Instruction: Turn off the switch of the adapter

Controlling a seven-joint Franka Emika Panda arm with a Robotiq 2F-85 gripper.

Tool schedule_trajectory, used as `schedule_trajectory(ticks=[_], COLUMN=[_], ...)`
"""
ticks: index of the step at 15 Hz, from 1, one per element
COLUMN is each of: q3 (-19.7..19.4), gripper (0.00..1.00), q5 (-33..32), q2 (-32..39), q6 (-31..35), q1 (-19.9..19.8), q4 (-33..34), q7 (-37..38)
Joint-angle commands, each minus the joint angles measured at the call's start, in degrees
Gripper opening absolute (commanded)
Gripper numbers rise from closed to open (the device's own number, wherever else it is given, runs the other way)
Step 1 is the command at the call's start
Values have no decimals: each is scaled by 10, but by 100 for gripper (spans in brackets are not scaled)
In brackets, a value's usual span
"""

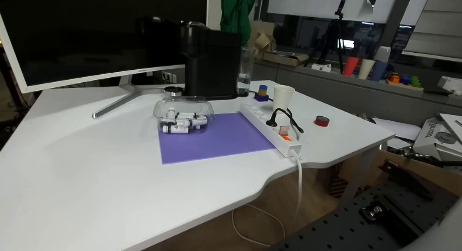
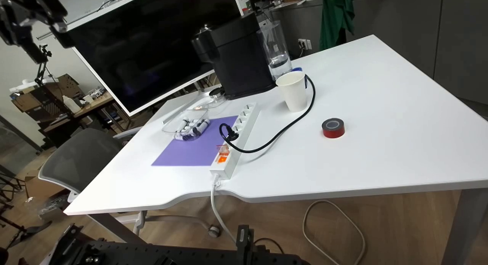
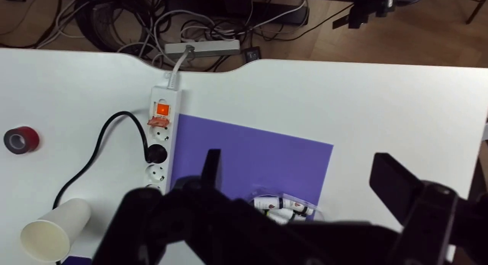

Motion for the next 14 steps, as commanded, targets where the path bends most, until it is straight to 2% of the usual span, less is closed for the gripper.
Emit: schedule_trajectory(ticks=[1, 10, 11, 12, 14], q3=[-14, -64, -70, -77, -89], gripper=[100, 100, 75, 75, 60], q5=[-38, -92, -91, -94, -88], q2=[27, 115, 127, 136, 164], q6=[84, 299, 315, 330, 351], q1=[-17, -80, -87, -96, -107], q4=[-52, -179, -187, -196, -190], q7=[-5, -2, -4, -1, -4])
